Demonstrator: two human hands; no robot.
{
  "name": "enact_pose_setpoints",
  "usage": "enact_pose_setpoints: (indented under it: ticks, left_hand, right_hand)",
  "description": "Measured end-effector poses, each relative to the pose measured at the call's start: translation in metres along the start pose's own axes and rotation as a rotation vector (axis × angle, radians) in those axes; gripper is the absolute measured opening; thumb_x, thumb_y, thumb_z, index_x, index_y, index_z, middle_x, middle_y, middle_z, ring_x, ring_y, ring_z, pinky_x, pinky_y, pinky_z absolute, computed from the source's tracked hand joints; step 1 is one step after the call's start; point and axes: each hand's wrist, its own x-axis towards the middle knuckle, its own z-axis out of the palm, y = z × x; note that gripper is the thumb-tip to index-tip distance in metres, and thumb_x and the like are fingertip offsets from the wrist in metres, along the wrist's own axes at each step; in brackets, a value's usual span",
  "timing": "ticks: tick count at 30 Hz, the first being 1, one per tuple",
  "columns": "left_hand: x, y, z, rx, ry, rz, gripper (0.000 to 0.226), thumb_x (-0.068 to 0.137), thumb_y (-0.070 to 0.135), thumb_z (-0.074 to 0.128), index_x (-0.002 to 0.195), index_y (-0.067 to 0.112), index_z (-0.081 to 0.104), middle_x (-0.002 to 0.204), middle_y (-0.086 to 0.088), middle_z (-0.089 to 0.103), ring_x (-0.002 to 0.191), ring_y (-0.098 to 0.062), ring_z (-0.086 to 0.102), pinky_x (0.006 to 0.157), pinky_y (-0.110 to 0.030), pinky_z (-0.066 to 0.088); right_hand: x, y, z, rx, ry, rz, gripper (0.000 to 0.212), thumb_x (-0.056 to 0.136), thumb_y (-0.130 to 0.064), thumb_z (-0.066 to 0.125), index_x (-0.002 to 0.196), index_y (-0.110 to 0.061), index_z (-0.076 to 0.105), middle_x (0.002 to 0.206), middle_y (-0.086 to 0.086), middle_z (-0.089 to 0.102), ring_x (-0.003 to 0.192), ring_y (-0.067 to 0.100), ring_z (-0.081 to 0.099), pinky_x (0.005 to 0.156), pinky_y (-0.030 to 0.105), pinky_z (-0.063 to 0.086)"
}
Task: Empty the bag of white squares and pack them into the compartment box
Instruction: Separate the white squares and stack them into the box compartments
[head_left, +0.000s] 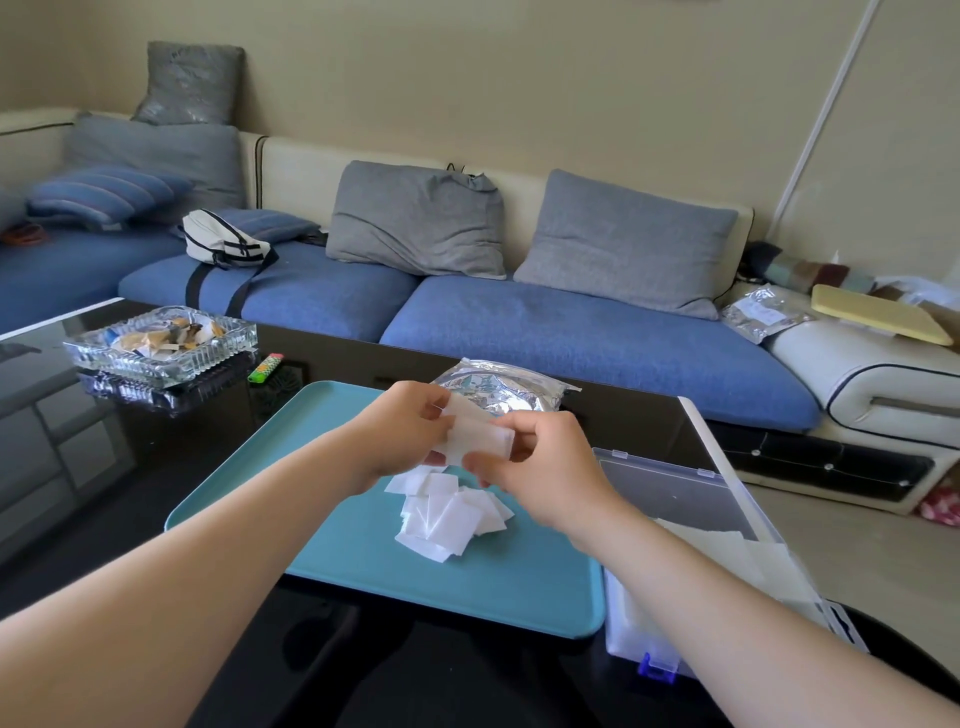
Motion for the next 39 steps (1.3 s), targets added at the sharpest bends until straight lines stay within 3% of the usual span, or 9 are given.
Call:
enact_pose_setpoints:
  ticks: [4,6,11,17,21,26,28,32,39]
  left_hand:
    - [-0.009,0.008,0.007,-0.070,-0.144,0.030,0.022,0.103,0.005,0.060,0.119,0.011,0.075,0.109,-0.011,0.079,0.107,-0.026,0.075,0.095,-0.041,0.062]
    - [-0.011,0.013,0.011,-0.110,-0.157,0.027,0.021,0.105,0.009,0.060,0.119,0.011,0.075,0.112,-0.011,0.078,0.110,-0.025,0.074,0.095,-0.040,0.061]
    - [-0.013,0.023,0.023,-0.304,-0.180,-0.034,0.025,0.110,0.010,0.051,0.120,0.003,0.073,0.123,-0.020,0.073,0.109,-0.025,0.073,0.097,-0.042,0.060]
    - [-0.020,0.035,0.033,-0.447,-0.270,-0.073,0.036,0.114,0.016,0.040,0.128,-0.005,0.065,0.130,-0.021,0.070,0.118,-0.032,0.070,0.097,-0.041,0.060]
    - [-0.024,0.038,0.036,-0.438,-0.338,-0.036,0.029,0.111,0.008,0.045,0.130,-0.005,0.063,0.130,-0.022,0.070,0.121,-0.031,0.069,0.101,-0.040,0.058]
    - [-0.027,0.040,0.042,-0.325,-0.386,-0.002,0.029,0.100,-0.009,0.050,0.126,-0.012,0.062,0.123,-0.028,0.070,0.117,-0.038,0.069,0.107,-0.049,0.054]
    - [-0.027,0.040,0.044,-0.317,-0.354,-0.007,0.030,0.098,-0.009,0.045,0.123,-0.013,0.062,0.112,-0.028,0.070,0.104,-0.035,0.071,0.104,-0.052,0.056]
    - [-0.026,0.041,0.044,-0.303,-0.258,-0.051,0.033,0.098,-0.007,0.042,0.122,-0.008,0.064,0.113,-0.028,0.072,0.098,-0.032,0.075,0.098,-0.055,0.058]
    - [-0.030,0.042,0.049,-0.180,-0.272,-0.046,0.025,0.098,0.004,0.050,0.116,0.002,0.068,0.098,-0.010,0.069,0.091,-0.023,0.069,0.095,-0.050,0.061]
  right_hand:
    - [0.001,0.001,-0.009,0.079,0.117,-0.079,0.010,0.092,-0.015,0.080,0.100,-0.020,0.077,0.075,-0.003,0.079,0.064,0.009,0.069,0.064,0.021,0.049]
    - [0.004,0.006,-0.014,0.027,0.173,-0.145,0.011,0.097,-0.013,0.073,0.105,-0.020,0.073,0.078,-0.004,0.078,0.066,0.012,0.070,0.066,0.027,0.052]
    - [0.002,0.009,-0.029,-0.286,0.046,-0.301,0.019,0.108,-0.014,0.054,0.113,-0.024,0.070,0.091,-0.008,0.070,0.080,0.008,0.060,0.069,0.030,0.046]
    - [-0.009,0.004,-0.040,-0.422,-0.021,-0.322,0.015,0.112,-0.022,0.044,0.126,-0.025,0.039,0.098,-0.002,0.057,0.081,0.010,0.053,0.064,0.035,0.035]
    - [-0.013,0.002,-0.044,-0.557,-0.017,-0.361,0.028,0.108,-0.016,0.049,0.129,-0.025,0.033,0.114,0.004,0.058,0.091,0.024,0.056,0.076,0.042,0.046]
    - [-0.016,0.000,-0.042,-0.782,0.006,-0.480,0.043,0.095,-0.004,0.058,0.131,-0.021,0.043,0.124,0.005,0.053,0.109,0.029,0.049,0.089,0.045,0.043]
    - [-0.018,0.002,-0.042,-0.810,0.024,-0.494,0.046,0.097,-0.020,0.058,0.141,-0.021,0.045,0.131,0.004,0.045,0.117,0.029,0.044,0.096,0.045,0.042]
    - [-0.019,0.003,-0.040,-0.886,0.038,-0.416,0.093,0.083,-0.063,0.063,0.158,-0.020,0.030,0.147,0.001,0.040,0.129,0.026,0.042,0.106,0.043,0.042]
    - [-0.018,0.003,-0.034,-0.690,0.038,-0.444,0.072,0.087,-0.050,0.078,0.149,-0.028,0.049,0.136,-0.005,0.057,0.124,0.024,0.053,0.098,0.040,0.048]
